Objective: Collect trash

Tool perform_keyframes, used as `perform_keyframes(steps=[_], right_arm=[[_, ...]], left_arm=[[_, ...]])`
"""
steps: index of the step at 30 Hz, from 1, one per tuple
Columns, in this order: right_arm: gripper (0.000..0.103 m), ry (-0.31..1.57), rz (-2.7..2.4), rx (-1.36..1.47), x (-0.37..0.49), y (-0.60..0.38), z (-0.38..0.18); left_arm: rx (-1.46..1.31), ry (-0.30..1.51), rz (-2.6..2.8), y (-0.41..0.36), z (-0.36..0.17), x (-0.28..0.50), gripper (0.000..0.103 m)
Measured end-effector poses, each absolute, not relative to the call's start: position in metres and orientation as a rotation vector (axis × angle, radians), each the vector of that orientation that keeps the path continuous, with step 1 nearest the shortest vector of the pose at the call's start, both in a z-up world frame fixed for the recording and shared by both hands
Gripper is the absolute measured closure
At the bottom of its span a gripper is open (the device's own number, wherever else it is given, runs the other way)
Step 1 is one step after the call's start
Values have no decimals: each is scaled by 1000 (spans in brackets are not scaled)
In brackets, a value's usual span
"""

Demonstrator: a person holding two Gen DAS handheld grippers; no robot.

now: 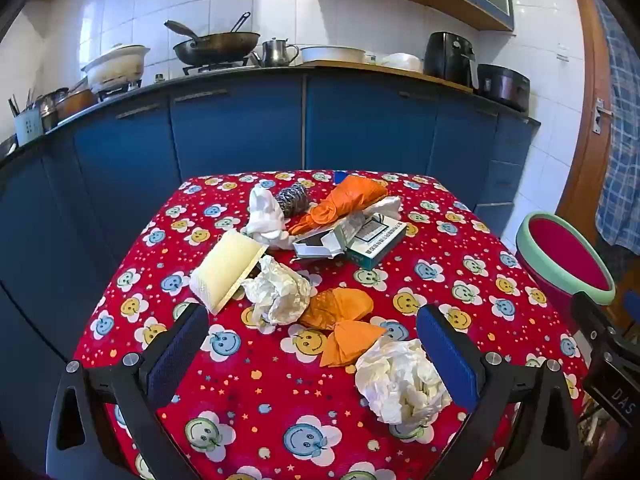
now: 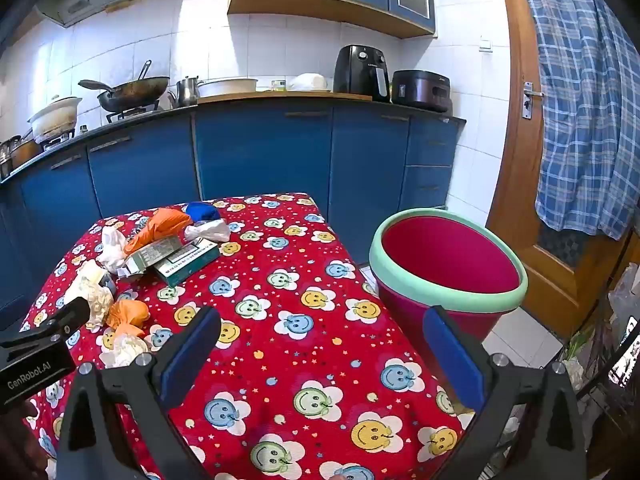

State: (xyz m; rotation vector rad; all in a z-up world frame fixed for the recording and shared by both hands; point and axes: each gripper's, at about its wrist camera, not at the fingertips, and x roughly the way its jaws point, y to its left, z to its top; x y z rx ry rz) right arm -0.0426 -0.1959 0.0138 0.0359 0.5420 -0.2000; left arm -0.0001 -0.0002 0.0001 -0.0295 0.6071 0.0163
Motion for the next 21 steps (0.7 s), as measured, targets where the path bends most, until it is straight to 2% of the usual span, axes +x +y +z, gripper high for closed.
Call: perform_keyframes(steps=[21], right_arm=[[0,551,-201,40,-41,-196,13]], left_arm=[[-27,612,17,0,0,0,0]])
